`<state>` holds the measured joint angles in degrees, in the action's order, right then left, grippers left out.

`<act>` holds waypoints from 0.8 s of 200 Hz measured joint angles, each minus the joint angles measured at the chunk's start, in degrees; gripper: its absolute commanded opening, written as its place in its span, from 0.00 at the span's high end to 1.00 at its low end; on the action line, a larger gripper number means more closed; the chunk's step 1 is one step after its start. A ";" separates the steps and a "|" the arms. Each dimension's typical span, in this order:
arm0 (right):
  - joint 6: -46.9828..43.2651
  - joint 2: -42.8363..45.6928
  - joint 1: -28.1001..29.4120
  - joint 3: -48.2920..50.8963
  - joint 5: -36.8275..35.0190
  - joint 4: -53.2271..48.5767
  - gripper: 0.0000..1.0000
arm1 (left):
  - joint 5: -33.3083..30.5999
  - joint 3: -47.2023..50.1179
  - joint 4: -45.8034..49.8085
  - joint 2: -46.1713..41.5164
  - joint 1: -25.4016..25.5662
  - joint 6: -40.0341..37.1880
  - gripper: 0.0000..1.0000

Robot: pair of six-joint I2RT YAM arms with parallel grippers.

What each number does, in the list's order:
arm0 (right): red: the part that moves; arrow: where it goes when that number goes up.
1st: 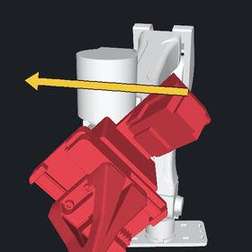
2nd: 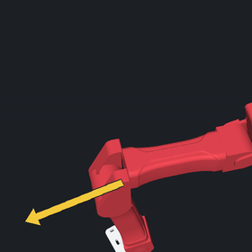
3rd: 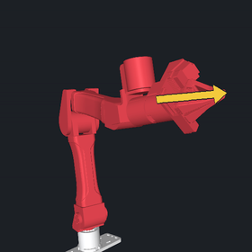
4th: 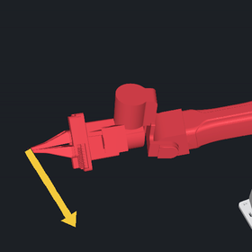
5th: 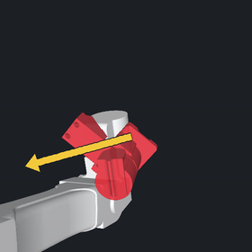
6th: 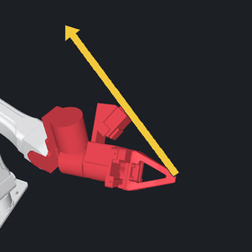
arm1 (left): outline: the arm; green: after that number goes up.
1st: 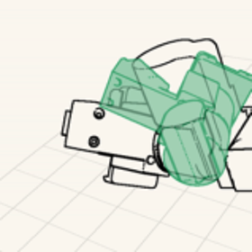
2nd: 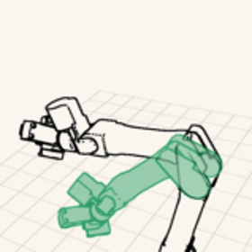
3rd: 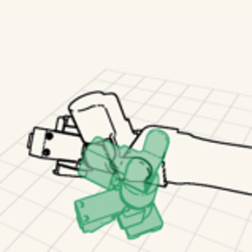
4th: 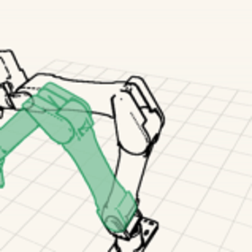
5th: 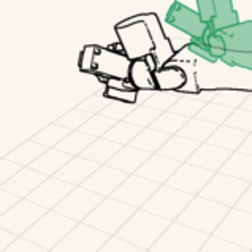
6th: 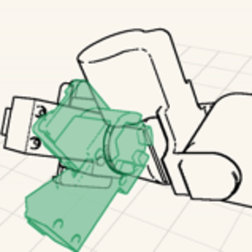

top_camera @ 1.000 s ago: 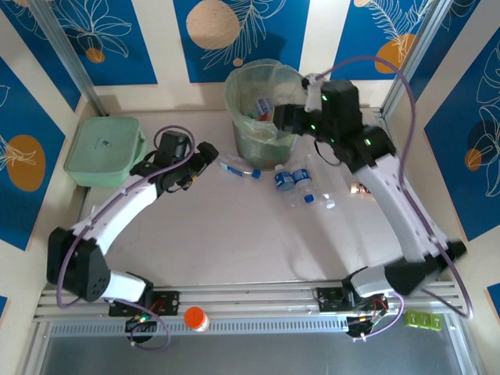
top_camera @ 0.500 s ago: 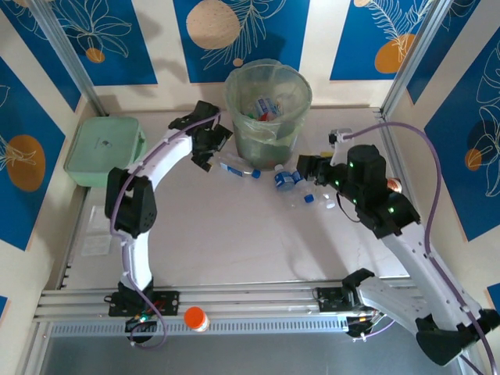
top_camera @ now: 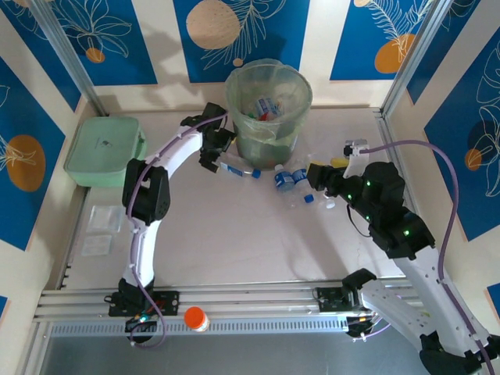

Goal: Put the plastic bottles in the bin

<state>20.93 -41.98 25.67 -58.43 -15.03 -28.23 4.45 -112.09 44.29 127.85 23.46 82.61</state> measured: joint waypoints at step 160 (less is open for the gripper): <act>0.07 -1.44 -0.20 0.02 0.66 -0.55 0.30 | -1.68 -1.57 4.04 4.24 0.35 -0.15 0.36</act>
<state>20.99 -43.42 25.47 -58.41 -14.37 -28.77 2.76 -113.67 48.34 132.09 23.81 82.46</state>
